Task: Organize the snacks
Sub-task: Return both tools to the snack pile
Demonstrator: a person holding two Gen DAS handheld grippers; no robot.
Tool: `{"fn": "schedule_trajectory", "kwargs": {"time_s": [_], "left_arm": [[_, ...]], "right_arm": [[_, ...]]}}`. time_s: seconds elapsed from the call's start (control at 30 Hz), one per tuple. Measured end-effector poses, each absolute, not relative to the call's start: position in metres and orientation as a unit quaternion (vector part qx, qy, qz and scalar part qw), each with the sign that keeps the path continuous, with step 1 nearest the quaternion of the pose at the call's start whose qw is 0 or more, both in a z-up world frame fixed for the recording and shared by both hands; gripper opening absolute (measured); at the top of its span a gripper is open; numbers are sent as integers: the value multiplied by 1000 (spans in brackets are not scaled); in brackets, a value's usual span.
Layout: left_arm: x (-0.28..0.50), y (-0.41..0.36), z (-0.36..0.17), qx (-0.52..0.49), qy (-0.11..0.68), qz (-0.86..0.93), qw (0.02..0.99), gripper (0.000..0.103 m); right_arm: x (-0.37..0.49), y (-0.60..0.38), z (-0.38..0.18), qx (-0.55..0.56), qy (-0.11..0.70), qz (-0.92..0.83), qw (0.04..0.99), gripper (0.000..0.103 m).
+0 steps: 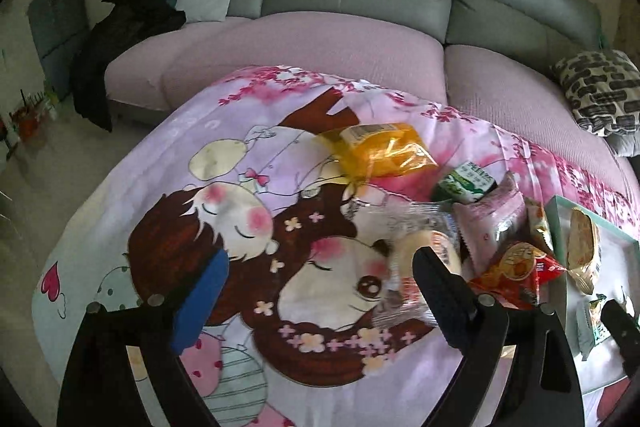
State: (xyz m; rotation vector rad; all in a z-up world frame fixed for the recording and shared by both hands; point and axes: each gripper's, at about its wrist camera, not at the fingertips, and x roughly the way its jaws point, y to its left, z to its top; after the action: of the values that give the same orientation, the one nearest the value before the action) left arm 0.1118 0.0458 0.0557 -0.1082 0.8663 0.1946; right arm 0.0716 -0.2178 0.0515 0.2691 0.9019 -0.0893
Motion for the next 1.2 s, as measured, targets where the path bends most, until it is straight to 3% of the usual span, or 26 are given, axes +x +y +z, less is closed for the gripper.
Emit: {"fn": "schedule_trajectory", "kwargs": {"time_s": [0.47, 0.87, 0.93, 1.07, 1.2], "left_arm": [[113, 66, 45, -92, 428, 70, 896, 96], [118, 52, 36, -94, 455, 22, 885, 96], [118, 50, 34, -96, 459, 15, 883, 96], [118, 46, 32, -105, 466, 5, 879, 96], [118, 40, 29, -108, 474, -10, 874, 96]], "right_arm": [[87, -150, 36, 100, 461, 18, 882, 102], [91, -141, 18, 118, 482, 33, 867, 63], [92, -141, 14, 119, 486, 31, 865, 63], [94, -139, 5, 121, 500, 33, 857, 51], [94, -137, 3, 115, 499, 35, 858, 48]]}}
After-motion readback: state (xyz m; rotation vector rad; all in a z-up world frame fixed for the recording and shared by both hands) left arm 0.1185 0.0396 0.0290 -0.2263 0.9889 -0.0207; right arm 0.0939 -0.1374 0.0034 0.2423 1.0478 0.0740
